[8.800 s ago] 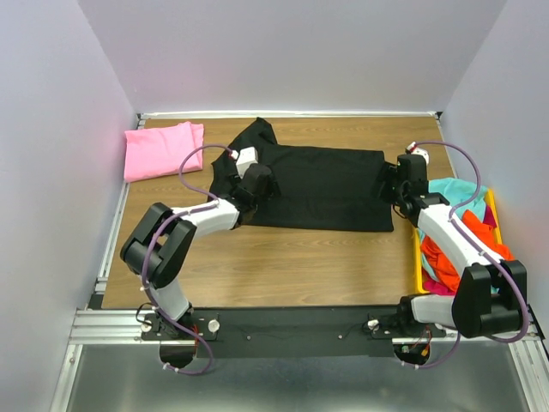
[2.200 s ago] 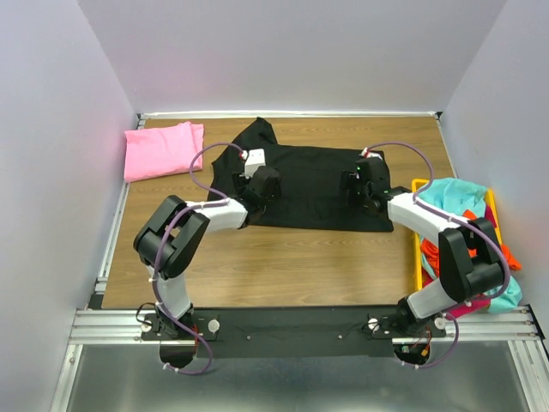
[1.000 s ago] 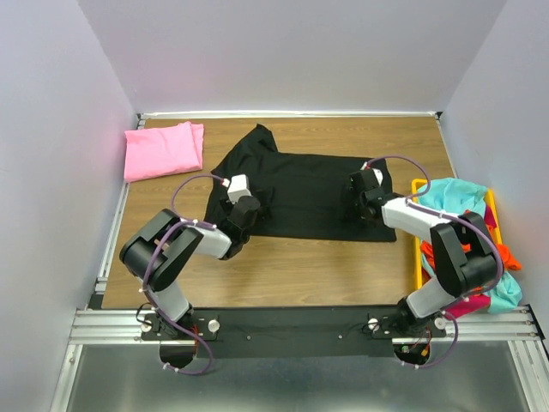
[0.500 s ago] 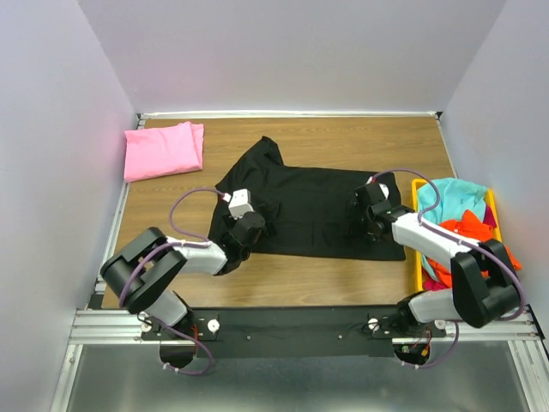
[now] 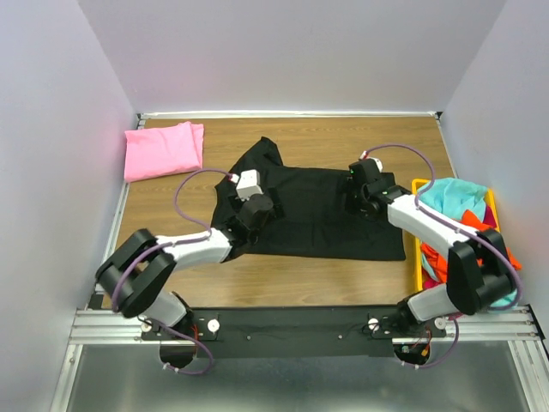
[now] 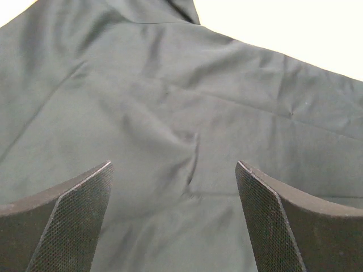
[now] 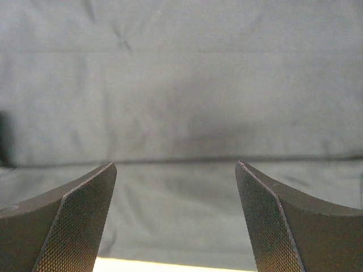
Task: Fold and stack the t-shirts
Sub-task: Fold the tshirt
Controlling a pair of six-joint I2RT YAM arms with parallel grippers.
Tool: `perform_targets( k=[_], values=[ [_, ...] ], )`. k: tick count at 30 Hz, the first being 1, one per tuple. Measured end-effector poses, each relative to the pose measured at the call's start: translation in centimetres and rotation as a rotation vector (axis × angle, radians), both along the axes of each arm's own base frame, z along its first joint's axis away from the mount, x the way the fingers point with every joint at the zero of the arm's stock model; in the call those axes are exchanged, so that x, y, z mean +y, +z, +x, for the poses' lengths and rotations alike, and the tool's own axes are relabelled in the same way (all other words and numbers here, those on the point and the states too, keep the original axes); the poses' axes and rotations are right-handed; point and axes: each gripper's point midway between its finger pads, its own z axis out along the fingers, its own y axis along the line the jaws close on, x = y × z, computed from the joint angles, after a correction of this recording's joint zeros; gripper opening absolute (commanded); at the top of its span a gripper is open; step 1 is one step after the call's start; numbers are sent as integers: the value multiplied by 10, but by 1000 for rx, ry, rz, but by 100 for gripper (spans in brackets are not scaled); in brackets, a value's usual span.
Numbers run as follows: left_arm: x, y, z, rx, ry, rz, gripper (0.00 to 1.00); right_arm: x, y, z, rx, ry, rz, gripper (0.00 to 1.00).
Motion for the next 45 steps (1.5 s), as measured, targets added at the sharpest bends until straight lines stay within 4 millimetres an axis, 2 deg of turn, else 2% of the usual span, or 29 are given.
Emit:
perform_targets(
  k=[3,8,12,15,18,23,29,33,38,42,45],
  values=[
    [-11,-17,14,9,-23,30,95,2,-20,6,35,7,-25,92],
    [-14,-51,21,46,-56,75,95,3,-49,9,92,16,-59,92],
    [-12,-65,23,56,-66,70,95,2,-58,8,112,15,-68,92],
    [-9,-68,19,43,-65,49,94,2,-60,8,108,13,-66,92],
    [-2,-68,11,24,-61,18,94,1,-67,2,115,10,-71,92],
    [5,-67,1,8,-49,-31,94,4,-67,-4,90,15,-56,92],
    [12,-66,-10,8,-39,-72,94,14,-66,-22,72,45,-37,92],
    [16,-66,-19,20,-37,-78,94,24,-66,-34,67,69,-25,92],
    [22,-65,-32,58,-43,-52,95,26,-64,-38,73,63,-13,93],
    [28,-46,-32,57,-22,-29,96,26,-56,-38,92,55,-23,95],
    [28,-7,-21,-13,-3,-53,98,36,-25,-16,26,48,-8,98]
  ],
)
